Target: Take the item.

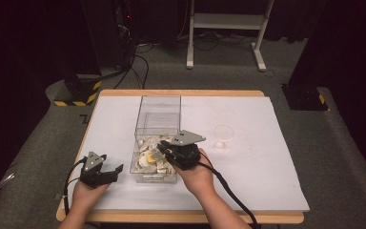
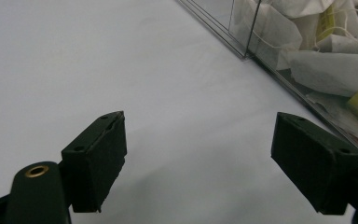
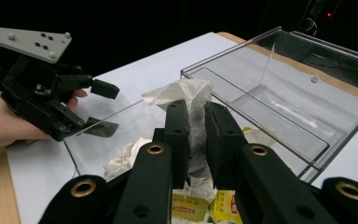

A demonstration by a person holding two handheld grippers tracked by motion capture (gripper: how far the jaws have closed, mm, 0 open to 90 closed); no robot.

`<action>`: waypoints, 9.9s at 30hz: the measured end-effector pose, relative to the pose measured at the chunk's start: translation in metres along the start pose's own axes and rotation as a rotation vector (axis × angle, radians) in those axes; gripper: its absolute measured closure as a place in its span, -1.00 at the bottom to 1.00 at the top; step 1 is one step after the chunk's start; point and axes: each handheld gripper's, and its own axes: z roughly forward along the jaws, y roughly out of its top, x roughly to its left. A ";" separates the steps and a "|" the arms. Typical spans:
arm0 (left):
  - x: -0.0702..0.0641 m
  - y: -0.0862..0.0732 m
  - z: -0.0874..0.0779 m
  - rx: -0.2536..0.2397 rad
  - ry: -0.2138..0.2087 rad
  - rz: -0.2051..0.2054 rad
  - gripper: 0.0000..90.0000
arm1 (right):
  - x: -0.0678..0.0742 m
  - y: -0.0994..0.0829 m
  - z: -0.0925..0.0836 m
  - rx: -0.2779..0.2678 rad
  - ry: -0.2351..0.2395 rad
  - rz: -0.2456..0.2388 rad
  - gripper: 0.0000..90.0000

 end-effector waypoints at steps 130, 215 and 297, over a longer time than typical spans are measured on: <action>0.000 0.000 0.001 0.006 -0.016 0.018 -0.59 | -0.147 -0.014 -0.079 -0.024 -0.398 0.152 0.78; -0.001 0.000 0.001 0.013 -0.015 0.025 -0.58 | -0.130 -0.061 -0.077 0.055 -0.424 0.239 -0.08; -0.019 0.021 -0.033 -0.075 -0.099 0.054 -0.66 | -0.090 -0.165 -0.068 0.296 -0.443 0.274 -0.63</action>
